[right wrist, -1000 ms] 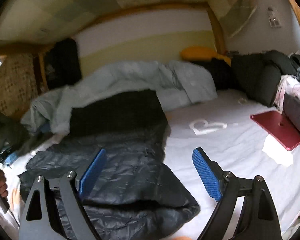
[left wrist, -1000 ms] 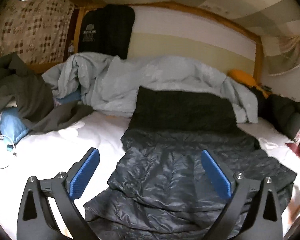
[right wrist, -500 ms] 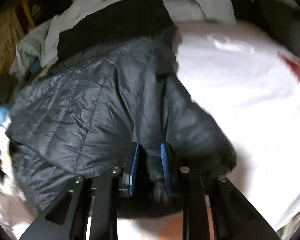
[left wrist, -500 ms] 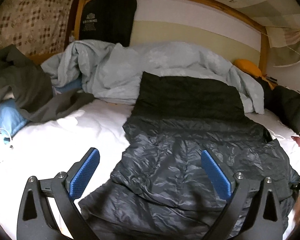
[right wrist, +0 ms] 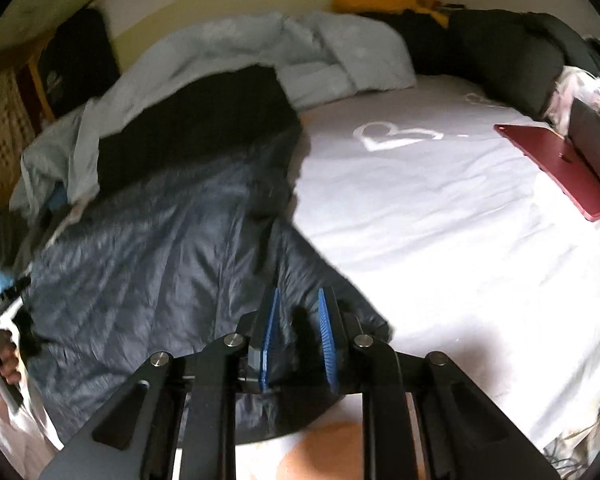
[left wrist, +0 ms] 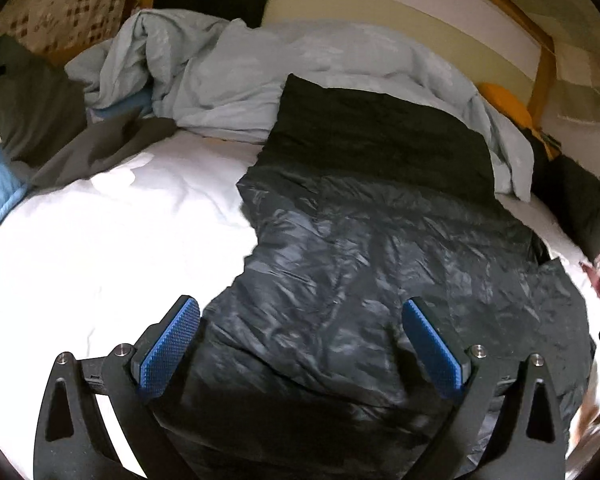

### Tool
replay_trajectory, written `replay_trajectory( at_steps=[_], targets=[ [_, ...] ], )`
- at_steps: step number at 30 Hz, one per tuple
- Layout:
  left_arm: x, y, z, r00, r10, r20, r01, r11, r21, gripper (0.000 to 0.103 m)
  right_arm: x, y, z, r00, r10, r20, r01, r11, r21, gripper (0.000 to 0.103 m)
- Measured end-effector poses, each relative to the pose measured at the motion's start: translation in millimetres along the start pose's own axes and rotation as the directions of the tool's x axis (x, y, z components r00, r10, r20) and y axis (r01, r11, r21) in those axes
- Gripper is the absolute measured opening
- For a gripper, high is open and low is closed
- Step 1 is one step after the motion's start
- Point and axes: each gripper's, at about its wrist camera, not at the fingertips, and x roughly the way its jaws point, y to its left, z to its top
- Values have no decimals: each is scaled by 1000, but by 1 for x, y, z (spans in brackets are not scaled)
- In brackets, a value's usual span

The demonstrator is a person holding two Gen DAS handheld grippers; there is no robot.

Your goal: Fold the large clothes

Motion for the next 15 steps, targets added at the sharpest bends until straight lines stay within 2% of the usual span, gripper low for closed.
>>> replay_trajectory(
  at_steps=[5, 6, 7, 8, 9, 10, 11, 14, 15],
  targets=[
    [1, 14, 7, 998, -64, -16, 63, 995, -75, 100, 0, -3, 1, 998, -53, 16, 53, 998, 30, 24],
    [2, 15, 8, 997, -76, -22, 74, 994, -82, 96, -2, -3, 1, 997, -68, 34, 67, 997, 24, 24],
    [4, 16, 8, 995, -92, -32, 89, 992, -88, 83, -4, -3, 1, 996, -74, 42, 74, 997, 19, 24],
    [7, 16, 8, 993, -112, -48, 107, 990, -91, 76, -6, -3, 1, 995, -82, 52, 82, 997, 12, 24],
    [10, 15, 8, 990, -121, -67, 115, 989, -88, 64, -7, -3, 0, 995, -86, 56, 86, 996, 9, 24],
    [13, 13, 7, 990, -120, -78, 114, 990, -77, 59, -7, -3, -1, 995, -87, 53, 87, 996, 8, 24],
    [15, 11, 6, 991, -110, -78, 105, 993, -60, 49, -6, -4, -1, 995, -87, 48, 86, 996, 8, 24],
    [20, 4, 3, 993, -76, -90, 75, 997, -10, 36, -6, -3, -3, 995, -87, 40, 87, 996, 3, 24],
    [20, 3, 2, 994, -66, -89, 66, 998, -4, 20, -6, -2, -3, 995, -87, 43, 87, 996, -2, 24]
  ],
)
